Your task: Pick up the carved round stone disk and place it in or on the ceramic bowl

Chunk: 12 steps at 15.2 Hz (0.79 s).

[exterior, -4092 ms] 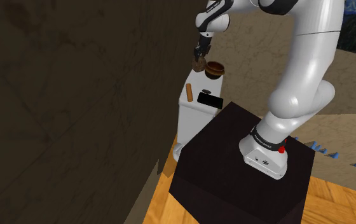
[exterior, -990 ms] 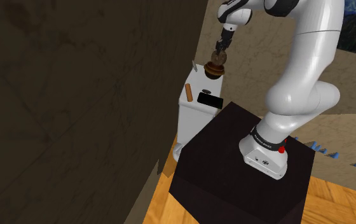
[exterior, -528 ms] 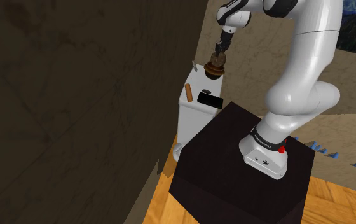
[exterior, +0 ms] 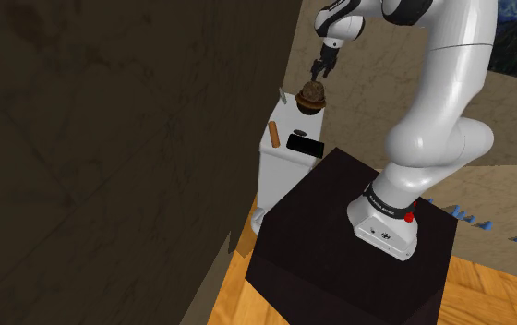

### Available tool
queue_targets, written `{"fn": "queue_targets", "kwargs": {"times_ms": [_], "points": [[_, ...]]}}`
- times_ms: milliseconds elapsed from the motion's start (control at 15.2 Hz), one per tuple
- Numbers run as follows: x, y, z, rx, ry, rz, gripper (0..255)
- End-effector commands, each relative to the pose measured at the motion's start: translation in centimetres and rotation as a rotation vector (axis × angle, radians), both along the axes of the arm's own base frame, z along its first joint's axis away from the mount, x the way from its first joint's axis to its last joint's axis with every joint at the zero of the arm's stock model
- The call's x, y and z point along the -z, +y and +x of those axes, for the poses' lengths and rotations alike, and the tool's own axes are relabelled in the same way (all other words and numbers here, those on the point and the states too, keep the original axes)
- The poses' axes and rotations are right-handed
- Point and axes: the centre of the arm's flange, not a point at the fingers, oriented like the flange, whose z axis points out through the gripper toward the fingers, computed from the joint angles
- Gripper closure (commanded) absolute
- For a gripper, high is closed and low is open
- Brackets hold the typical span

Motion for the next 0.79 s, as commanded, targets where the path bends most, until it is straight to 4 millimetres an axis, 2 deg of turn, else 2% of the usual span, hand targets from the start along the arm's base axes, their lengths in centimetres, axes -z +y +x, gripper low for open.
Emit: {"fn": "queue_targets", "kwargs": {"times_ms": [0, 264, 726], "points": [[0.0, 0.0, 0.0, 0.0, 0.0, 0.0, 0], [-5.0, 0.1, -0.2, 0.0, 0.0, 0.0, 0], [-5.0, 0.1, -0.2, 0.0, 0.0, 0.0, 0]]}}
